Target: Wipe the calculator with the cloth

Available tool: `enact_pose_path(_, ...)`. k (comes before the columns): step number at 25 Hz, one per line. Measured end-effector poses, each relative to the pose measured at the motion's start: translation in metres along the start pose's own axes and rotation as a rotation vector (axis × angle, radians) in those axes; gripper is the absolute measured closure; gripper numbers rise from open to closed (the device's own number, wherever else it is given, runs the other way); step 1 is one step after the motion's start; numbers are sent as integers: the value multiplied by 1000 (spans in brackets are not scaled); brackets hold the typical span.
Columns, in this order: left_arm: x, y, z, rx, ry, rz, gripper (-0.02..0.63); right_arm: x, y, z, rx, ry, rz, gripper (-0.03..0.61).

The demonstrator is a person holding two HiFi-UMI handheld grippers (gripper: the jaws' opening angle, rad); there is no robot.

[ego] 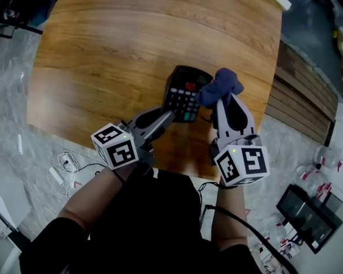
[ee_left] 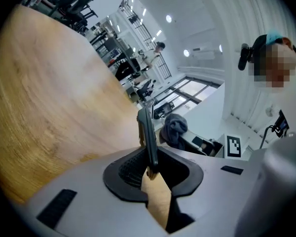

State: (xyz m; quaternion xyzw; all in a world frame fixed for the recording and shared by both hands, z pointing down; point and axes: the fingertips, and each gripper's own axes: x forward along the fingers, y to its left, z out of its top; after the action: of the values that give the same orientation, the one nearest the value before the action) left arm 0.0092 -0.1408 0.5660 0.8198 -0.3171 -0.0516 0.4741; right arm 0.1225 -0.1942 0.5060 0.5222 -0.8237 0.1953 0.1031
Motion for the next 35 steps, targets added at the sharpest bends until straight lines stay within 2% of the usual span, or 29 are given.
enact_pose_path(4,-14,-53,14,50,15,-70,541,-6,28,38,-49,-9,45,494)
enact_pose_path(7,-23,-85,25,52,9,-110,541,-20,51,54,-62,7,90,494)
enact_pose_path(11,-40,-109,40,43,-6,-119,541,-56,98,46,-56,56,168,494)
enact_pose_path(18,-59,-121,35,7,-2,-129,543,-104,137,24,23,104,208,497)
enact_pose_path(21,-61,-121,29,13,8,-116,543,-118,137,23,-9,114,204,497)
enact_pose_path(25,-59,-134,24,80,27,-129,542,-127,110,57,-42,17,125,497)
enact_pose_path(29,-59,-153,21,111,31,-159,543,-119,85,88,-76,-49,53,497)
enact_pose_path(32,-61,-164,21,123,30,-180,543,-113,85,86,-79,-34,61,497)
enact_pose_path(35,-64,-168,28,113,20,-185,542,-117,103,74,-55,-12,117,497)
